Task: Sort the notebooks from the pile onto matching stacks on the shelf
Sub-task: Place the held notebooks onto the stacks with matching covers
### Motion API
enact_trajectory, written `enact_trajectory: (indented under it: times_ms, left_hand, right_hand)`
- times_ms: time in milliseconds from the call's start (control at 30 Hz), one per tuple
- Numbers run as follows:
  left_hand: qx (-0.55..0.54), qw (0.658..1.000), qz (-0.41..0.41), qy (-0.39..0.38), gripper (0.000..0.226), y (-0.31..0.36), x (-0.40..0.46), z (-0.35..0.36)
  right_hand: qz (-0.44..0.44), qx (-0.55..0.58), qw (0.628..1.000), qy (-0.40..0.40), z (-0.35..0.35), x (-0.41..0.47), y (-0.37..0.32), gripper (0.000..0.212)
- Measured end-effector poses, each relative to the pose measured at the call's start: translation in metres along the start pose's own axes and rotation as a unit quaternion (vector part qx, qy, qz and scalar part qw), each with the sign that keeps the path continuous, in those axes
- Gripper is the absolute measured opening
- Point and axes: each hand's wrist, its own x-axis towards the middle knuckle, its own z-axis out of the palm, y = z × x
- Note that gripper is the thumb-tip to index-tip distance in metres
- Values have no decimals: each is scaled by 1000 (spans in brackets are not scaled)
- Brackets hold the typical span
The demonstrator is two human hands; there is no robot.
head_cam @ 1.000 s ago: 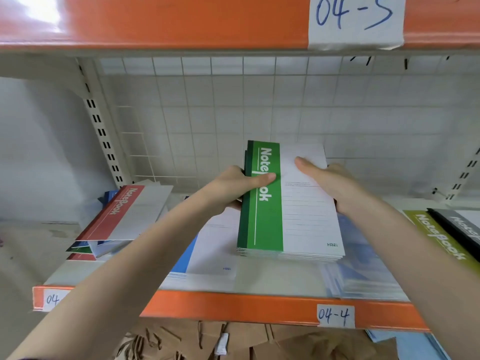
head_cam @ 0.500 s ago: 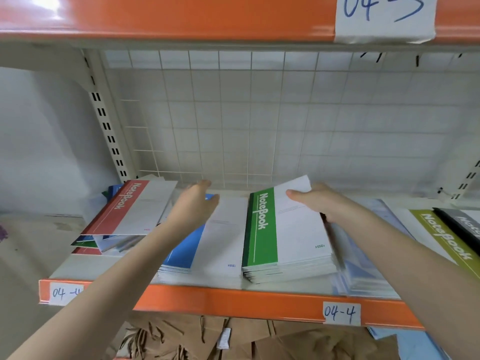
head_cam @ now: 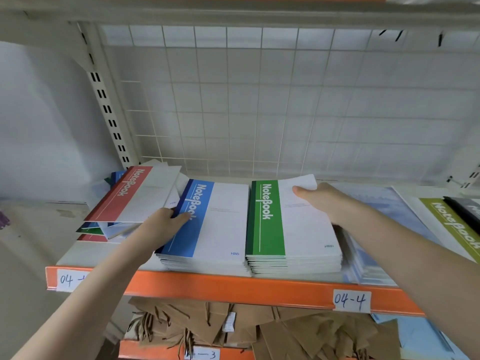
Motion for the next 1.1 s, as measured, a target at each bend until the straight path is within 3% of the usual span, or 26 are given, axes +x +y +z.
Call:
enact_trajectory:
  times_ms: [100, 233, 500, 633, 800, 1100]
  left_hand:
    - [-99, 995, -3, -21, 14, -5, -6, 1]
    - [-188, 980, -13, -62, 6, -6, -14, -5]
    - [-201, 977, -54, -50, 20, -4, -15, -21]
    - [-207, 977, -43, -43, 10, -1, -20, -16]
    - [-233, 971, -15, -45, 9, -4, -24, -6]
    - [-247, 967, -17, -64, 11, -5, -23, -8]
  right_hand:
    - [28, -26, 998, 40, 14, -6, 6, 68]
    - [25, -1, 998, 55, 17, -9, 8, 64]
    - [22, 64, 997, 44, 27, -15, 5, 49]
    - [27, 5, 998, 52, 29, -10, 5, 51]
    - [38, -82, 995, 45, 20, -4, -7, 37]
    - [18, -57, 997, 48, 18, 1, 9, 33]
